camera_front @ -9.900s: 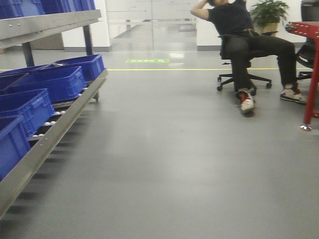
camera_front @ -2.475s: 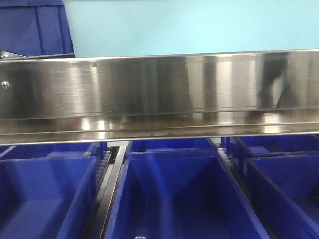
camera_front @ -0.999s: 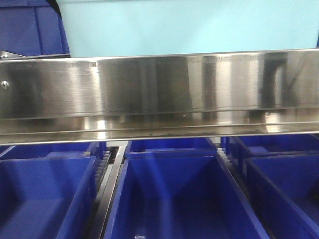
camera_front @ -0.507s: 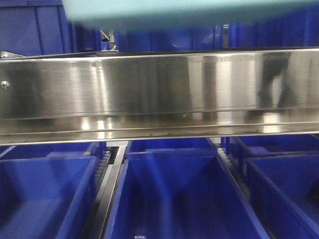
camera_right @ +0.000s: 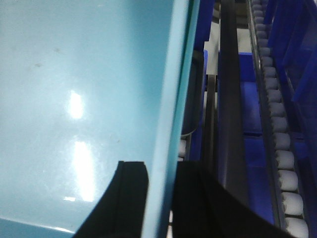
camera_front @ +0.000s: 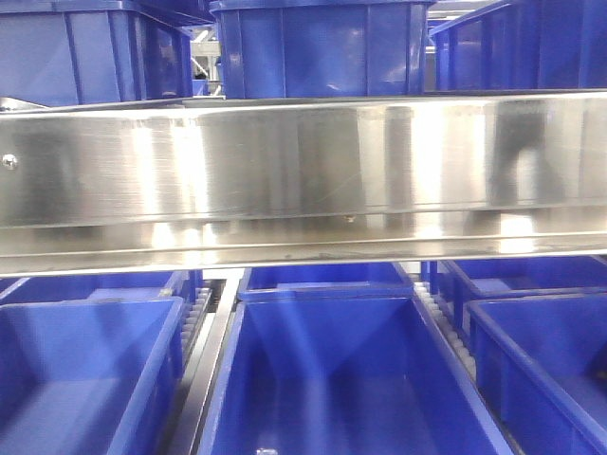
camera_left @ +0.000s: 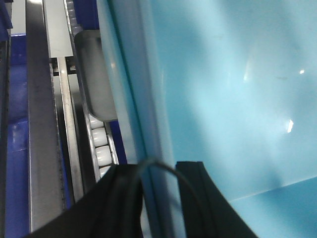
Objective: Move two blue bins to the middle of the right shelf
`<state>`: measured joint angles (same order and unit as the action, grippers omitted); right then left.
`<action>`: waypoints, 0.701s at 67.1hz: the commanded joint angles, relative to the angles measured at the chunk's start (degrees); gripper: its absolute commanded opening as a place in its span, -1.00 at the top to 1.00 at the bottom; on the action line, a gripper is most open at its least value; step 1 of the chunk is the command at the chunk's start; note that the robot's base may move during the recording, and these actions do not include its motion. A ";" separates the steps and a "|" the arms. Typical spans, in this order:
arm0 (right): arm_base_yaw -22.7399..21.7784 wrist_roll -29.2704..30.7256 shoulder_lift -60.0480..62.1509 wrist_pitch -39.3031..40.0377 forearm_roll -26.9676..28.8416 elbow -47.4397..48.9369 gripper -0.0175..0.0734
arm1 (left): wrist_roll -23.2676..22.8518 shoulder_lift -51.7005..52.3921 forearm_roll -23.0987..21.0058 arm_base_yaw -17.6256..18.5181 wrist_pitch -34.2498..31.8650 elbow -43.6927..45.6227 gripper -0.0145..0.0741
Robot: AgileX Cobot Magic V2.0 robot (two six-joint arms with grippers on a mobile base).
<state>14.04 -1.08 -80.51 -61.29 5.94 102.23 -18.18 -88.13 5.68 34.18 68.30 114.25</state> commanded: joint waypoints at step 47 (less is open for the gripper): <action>-0.29 0.58 0.69 4.92 -1.62 0.88 0.95 | 1.45 0.93 -0.10 0.22 -3.83 1.22 0.92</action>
<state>14.04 -1.30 -80.51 -61.29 5.94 102.23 -18.18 -88.45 5.81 34.18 68.30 114.25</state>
